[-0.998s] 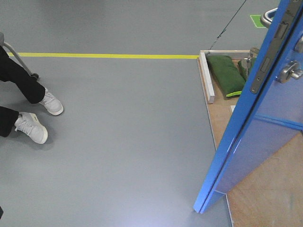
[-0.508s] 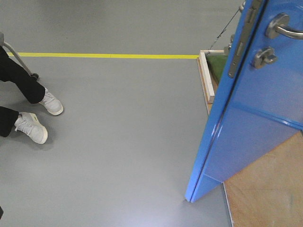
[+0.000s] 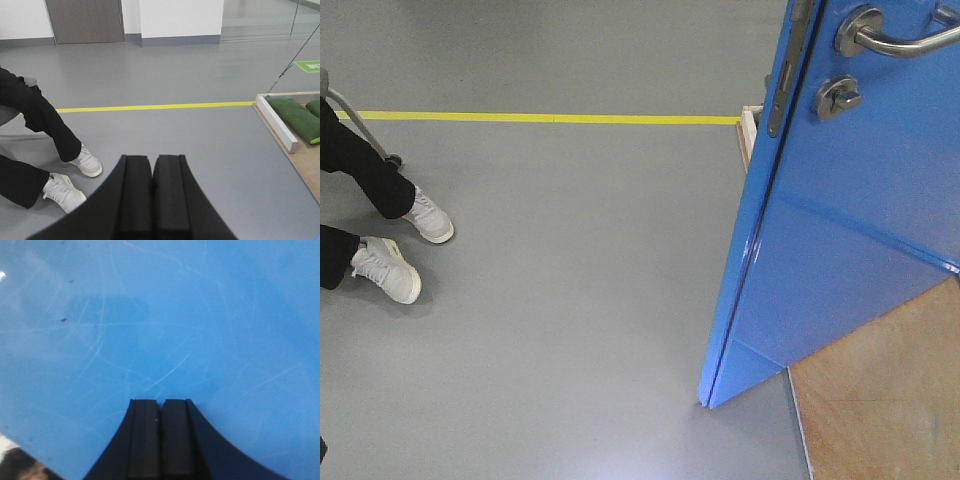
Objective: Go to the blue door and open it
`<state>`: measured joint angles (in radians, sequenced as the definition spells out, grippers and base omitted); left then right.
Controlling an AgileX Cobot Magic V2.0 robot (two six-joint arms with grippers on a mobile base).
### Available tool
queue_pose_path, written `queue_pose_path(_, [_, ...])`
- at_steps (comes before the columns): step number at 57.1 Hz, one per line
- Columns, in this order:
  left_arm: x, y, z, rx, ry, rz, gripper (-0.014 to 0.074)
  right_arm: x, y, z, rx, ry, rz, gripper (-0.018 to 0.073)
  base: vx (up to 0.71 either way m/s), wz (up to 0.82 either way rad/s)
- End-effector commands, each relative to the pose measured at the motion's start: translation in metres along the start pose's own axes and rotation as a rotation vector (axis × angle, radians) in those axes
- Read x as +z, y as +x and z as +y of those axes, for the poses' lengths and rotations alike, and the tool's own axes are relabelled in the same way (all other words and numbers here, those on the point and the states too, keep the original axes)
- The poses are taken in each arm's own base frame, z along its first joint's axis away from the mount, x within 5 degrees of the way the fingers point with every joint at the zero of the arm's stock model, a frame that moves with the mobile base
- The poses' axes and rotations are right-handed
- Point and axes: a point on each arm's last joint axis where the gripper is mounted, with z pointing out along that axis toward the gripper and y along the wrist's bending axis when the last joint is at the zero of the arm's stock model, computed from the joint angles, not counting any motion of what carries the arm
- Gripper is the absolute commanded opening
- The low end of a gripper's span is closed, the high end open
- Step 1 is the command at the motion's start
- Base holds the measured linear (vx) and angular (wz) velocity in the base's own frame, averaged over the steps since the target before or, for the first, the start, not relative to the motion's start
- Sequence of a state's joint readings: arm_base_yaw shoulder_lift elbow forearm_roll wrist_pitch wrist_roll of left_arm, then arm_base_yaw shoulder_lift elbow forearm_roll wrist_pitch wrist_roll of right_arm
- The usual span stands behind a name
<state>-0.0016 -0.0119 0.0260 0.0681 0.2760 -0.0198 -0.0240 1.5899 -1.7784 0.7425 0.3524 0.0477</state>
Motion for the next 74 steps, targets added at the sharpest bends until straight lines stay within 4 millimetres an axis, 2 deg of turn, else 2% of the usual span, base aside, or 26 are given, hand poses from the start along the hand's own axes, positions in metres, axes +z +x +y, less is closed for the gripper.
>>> queue_pose_path(1, [-0.004,-0.0166,-0.0001,-0.009,0.007,-0.124,0.0073,-0.0089,-0.016,0.0149,-0.103,-0.02,-0.137,0.0012,0.0,0.0])
queue_pose_path(14, [-0.004,-0.0166,-0.0001,-0.009,0.007,-0.124,0.0073,-0.0006,-0.0112,0.009,-0.133,-0.001,-0.129,0.0012,0.0,0.0])
queue_pose_path(74, [-0.004,-0.0166,-0.0001,-0.009,0.007,-0.124,0.0073,-0.0006,-0.011,0.0092,-0.125,-0.003,-0.127,0.0012,0.0,0.0])
